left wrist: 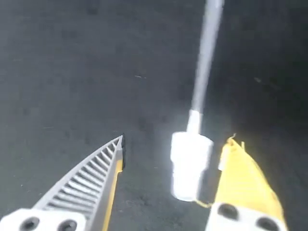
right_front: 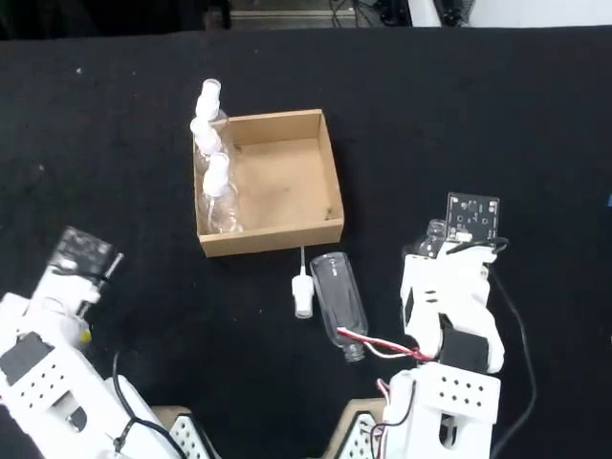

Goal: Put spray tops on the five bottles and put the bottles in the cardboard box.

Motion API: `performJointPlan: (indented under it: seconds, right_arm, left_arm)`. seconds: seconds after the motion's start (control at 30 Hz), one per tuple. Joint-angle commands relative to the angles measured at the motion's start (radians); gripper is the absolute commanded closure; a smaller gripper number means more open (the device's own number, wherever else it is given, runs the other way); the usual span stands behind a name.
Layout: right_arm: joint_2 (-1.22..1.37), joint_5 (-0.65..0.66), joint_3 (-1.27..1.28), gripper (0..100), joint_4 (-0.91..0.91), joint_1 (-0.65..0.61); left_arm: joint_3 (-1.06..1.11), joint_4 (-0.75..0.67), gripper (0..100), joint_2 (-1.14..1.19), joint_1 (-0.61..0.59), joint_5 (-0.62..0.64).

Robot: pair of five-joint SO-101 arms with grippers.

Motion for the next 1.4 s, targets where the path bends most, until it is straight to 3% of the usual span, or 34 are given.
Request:
performJointPlan:
  seconds: [0.0, 0.23, 0.47, 0.53, 0.63, 0.77, 0.87, 1.2, 1.3, 1.37]
  right_arm:
    - [-0.031, -0.008, -0.028, 98.8, -0.021, 0.011]
    - [-0.031, -0.008, -0.028, 98.8, -0.021, 0.011]
    - [-0.031, -0.008, -0.028, 98.8, -0.02, 0.011]
    - [-0.031, -0.008, -0.028, 98.8, -0.02, 0.011]
    - [-0.031, -0.008, -0.028, 98.8, -0.02, 0.011]
    - [-0.031, -0.008, -0.028, 98.8, -0.021, 0.011]
    - [-0.031, -0.008, -0.028, 98.8, -0.021, 0.011]
    - [-0.031, -0.008, -0.028, 98.8, -0.023, 0.011]
    - [-0.031, -0.008, -0.028, 98.8, -0.021, 0.011]
    - [-0.031, -0.008, -0.028, 98.8, -0.021, 0.011]
  left_arm:
    - [-0.128, 0.0, 69, -0.018, -0.013, 0.226]
    - [-0.133, 0.242, 69, -0.011, -0.013, 0.697]
    - [-0.12, 0.324, 69, -0.018, -0.019, 1.238]
    - [-0.081, 0.281, 69, -0.02, -0.042, 1.407]
    - [0.024, 0.018, 68, -0.02, -0.028, 1.55]
    - [0.28, -0.344, 69, -0.02, -0.079, 1.564]
    - [0.354, -0.414, 69, -0.02, -0.104, 1.57]
    - [0.039, -0.029, 69, -0.02, -0.125, 1.703]
    - [-0.082, 0.161, 68, -0.02, -0.085, 1.593]
    - [-0.133, 0.233, 68, -0.02, -0.077, 1.401]
